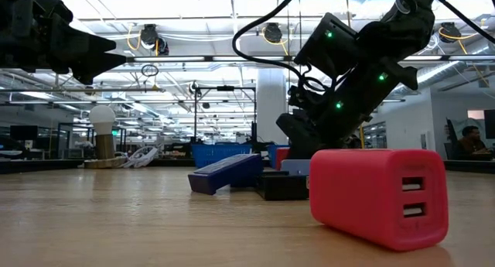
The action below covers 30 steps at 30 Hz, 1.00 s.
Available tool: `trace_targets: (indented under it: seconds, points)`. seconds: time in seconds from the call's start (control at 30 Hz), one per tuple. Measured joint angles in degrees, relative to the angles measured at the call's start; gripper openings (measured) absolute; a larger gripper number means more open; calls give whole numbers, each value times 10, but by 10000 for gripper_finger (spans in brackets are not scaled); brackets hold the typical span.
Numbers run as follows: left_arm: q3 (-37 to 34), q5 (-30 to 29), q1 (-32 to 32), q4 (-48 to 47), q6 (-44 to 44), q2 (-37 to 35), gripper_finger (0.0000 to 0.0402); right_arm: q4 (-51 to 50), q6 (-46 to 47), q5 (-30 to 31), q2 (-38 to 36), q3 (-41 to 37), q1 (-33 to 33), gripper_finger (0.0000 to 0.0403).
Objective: Pick & Place Office items
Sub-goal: Put the red charger adapter into the right blue bin
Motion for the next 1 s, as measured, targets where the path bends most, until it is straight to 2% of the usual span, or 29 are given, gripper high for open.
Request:
trace_targets:
  seconds: [0.2,0.43,0.73,1.0]
  points:
    - [0,0,0,0,0,0,255,0,-2,0,0,0,0,117]
    - [0,0,0,0,-2,0,255,-13,-45,0,-24,-2,-4,124]
    - [0,0,0,0,-2,0,255,-14,-151,3,-123,-1,-30,117]
    - [0,0,0,0,-2,0,255,-60,-238,50,-196,-1,-77,120]
